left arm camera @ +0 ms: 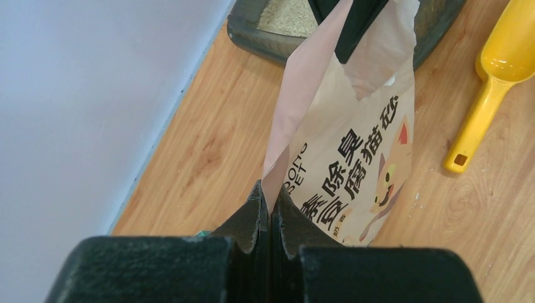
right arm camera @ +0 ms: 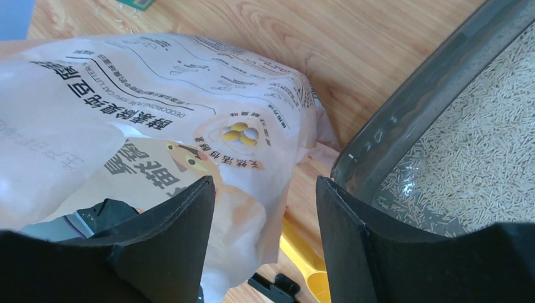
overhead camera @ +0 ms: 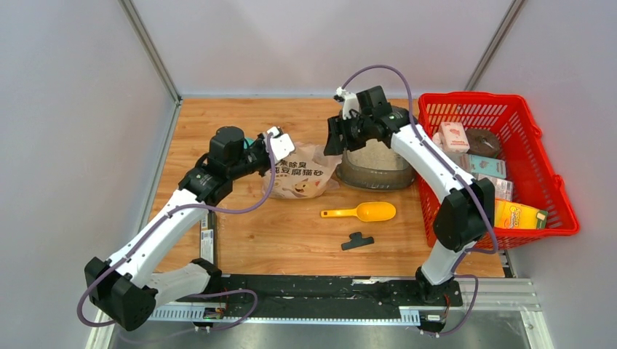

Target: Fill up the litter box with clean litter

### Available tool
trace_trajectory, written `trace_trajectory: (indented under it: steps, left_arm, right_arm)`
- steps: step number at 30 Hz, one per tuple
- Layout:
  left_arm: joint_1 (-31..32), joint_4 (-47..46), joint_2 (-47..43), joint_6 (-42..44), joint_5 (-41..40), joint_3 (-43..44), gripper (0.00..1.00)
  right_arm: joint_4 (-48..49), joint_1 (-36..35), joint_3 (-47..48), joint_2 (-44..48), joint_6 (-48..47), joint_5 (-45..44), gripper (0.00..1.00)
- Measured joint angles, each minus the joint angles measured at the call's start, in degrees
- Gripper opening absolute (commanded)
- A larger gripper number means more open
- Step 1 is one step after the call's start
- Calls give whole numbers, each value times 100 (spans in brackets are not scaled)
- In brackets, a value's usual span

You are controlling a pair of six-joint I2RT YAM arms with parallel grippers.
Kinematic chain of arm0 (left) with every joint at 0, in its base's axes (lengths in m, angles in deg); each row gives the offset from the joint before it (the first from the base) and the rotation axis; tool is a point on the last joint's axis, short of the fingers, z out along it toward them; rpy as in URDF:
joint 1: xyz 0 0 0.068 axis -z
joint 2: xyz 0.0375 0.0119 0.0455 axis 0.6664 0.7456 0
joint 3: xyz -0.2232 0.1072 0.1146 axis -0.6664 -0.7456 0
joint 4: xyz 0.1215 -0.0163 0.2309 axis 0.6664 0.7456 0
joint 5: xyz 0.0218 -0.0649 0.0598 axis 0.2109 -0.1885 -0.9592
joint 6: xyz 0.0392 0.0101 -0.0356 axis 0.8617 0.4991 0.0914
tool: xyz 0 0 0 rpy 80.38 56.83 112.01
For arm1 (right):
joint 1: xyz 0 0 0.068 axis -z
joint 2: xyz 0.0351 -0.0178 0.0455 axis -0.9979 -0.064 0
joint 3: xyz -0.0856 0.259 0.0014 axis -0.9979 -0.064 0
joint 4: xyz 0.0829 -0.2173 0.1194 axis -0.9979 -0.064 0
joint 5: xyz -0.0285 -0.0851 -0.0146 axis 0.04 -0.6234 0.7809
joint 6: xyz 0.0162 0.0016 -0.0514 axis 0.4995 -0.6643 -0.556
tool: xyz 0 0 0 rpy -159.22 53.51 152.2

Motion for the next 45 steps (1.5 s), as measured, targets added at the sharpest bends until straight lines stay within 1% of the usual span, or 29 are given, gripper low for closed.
trace_trajectory:
  steps: [1, 4, 5, 7, 10, 12, 17, 19, 20, 22, 23, 24, 26, 29, 32, 34, 36, 38, 40, 43, 45]
  left_arm:
    - [0, 26, -22, 0, -9, -2, 0]
    - [0, 76, -76, -24, -33, -20, 0]
    - [0, 98, -92, -42, -33, -20, 0]
    - [0, 160, -133, -90, -31, -20, 0]
    - [0, 275, -205, -151, -26, -20, 0]
    - [0, 369, -273, -186, -22, -20, 0]
    - [0, 702, -684, -192, -24, -129, 0]
    - [0, 828, -903, -181, -26, -197, 0]
    - [0, 883, -1023, -177, -24, -245, 0]
    - [0, 935, -1220, -164, -20, -352, 0]
    - [0, 935, -1290, -164, -9, -400, 0]
    - [0, 927, -1362, -164, -2, -457, 0]
    - [0, 914, -1427, -166, 17, -542, 0]
    - [22, 804, -1438, -162, 17, -632, 0]
    - [22, 758, -1401, -142, 4, -643, 0]
    - [22, 715, -1322, -94, 2, -629, 0]
    - [22, 741, -1154, -59, -33, -507, 0]
    - [20, 901, -922, -48, -63, -271, 0]
    - [20, 988, -789, -9, -76, -146, 0]
    - [20, 1008, -769, 9, -129, -127, 0]
    - [20, 1071, -763, -55, -179, -76, 0]
  right_arm:
    - [-44, -70, 0, 0, 15, -101, 62]
    - [-151, -240, 24, 0, -15, -367, 40]
    - [-199, -293, 28, 0, -57, -455, 29]
    - [-304, -387, 31, 4, -129, -629, 25]
    - [-428, -498, 33, 7, -173, -793, 17]
    - [-444, -560, 33, 13, -199, -857, 9]
    - [-564, -780, 168, 0, -234, -962, 2]
    - [-636, -892, 317, -20, -238, -970, 2]
    - [-671, -946, 402, -42, -238, -977, 3]
    - [-702, -1054, 503, -57, -238, -977, 11]
    - [-726, -1082, 520, -57, -236, -973, 30]
    - [-741, -1102, 531, -57, -243, -940, 41]
    - [-745, -1097, 570, -57, -251, -837, 58]
    - [-730, -892, 761, -57, -481, -302, 66]
    - [-595, -304, 846, -7, -710, 640, 70]
    - [-352, 332, 649, 142, -922, 1390, 71]
    - [-177, 914, 232, 409, -1252, 1858, 72]
    - [35, 1217, -463, 866, -1661, 2087, 72]
    - [343, 1202, -1290, 1445, -1971, 2249, 72]
    - [772, 951, -2833, 2653, -2485, 2468, 72]
    - [968, 728, -3429, 3226, -2684, 2472, 71]
